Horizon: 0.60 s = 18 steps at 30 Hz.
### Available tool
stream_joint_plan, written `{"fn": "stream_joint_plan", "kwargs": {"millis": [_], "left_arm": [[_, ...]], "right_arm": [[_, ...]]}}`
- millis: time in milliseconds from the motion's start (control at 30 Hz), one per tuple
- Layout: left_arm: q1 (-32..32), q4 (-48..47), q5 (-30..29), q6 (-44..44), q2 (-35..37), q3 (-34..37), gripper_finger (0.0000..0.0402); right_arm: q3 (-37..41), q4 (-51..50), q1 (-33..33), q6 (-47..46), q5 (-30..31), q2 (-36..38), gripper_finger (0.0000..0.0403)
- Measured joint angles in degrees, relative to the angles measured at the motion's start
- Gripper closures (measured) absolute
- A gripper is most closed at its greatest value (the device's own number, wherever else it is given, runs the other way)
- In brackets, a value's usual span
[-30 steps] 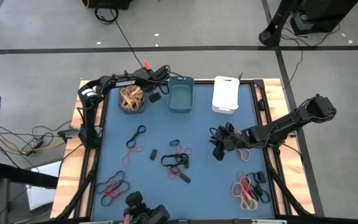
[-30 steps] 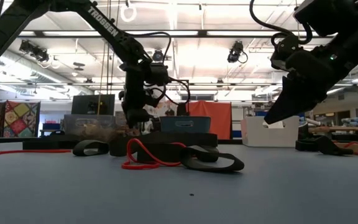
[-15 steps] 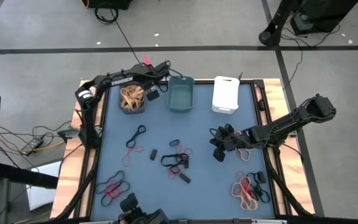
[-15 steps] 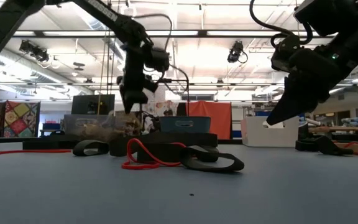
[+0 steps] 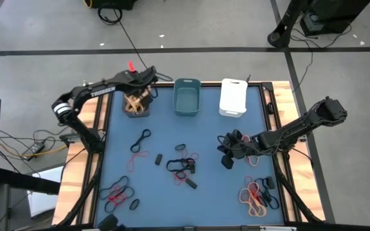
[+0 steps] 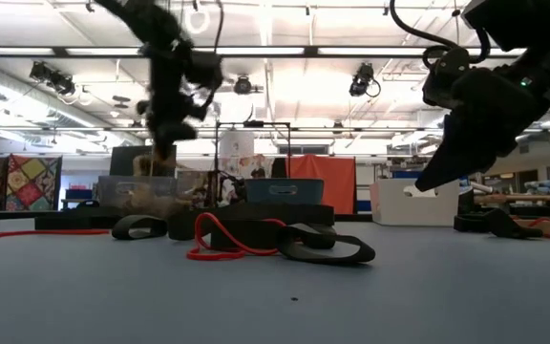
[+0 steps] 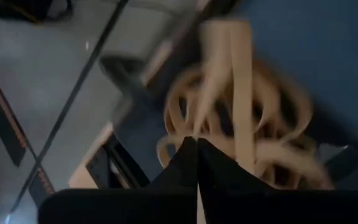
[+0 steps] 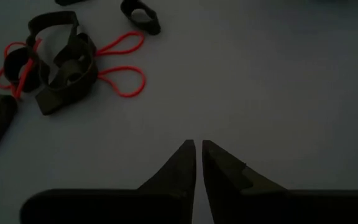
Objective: Sort rubber bands into baskets
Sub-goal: Put the yellow rubber band into the black bin
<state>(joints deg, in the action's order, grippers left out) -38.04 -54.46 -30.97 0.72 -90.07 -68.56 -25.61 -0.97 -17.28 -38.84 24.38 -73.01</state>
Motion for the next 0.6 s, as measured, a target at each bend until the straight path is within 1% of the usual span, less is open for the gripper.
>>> {"fn": "stream_joint_plan", "kwargs": {"millis": [133, 200, 267, 400, 500, 600], "left_arm": [[-2.0, 3.0, 0.5, 2.4, 0.8, 9.1, 0.0398], [-3.4, 3.0, 1.2, 2.9, 0.8, 11.9, 0.0398], [-4.3, 5.2, 2.0, 3.9, 0.8, 13.4, 0.0395], [-4.8, 7.9, 2.1, 5.2, 0.8, 13.1, 0.0379], [-4.8, 10.7, 2.1, 4.8, 0.8, 11.1, 0.0363], [-4.7, 11.1, 2.1, 4.1, 0.8, 8.6, 0.0341]], "right_arm": [[0.0, 0.0, 0.1, -0.9, 1.0, 0.0, 0.0361], [0.0, 0.0, 0.1, -2.9, 3.3, 0.0, 0.0361], [0.0, 0.0, 0.2, -3.5, 4.8, 0.0, 0.0361], [0.0, 0.0, 0.6, -3.5, 6.4, 0.0, 0.0352], [0.0, 0.0, 1.0, -3.4, 6.3, 0.0, 0.0338], [0.0, 0.0, 1.0, -2.7, 6.0, 0.0, 0.0321]]}}
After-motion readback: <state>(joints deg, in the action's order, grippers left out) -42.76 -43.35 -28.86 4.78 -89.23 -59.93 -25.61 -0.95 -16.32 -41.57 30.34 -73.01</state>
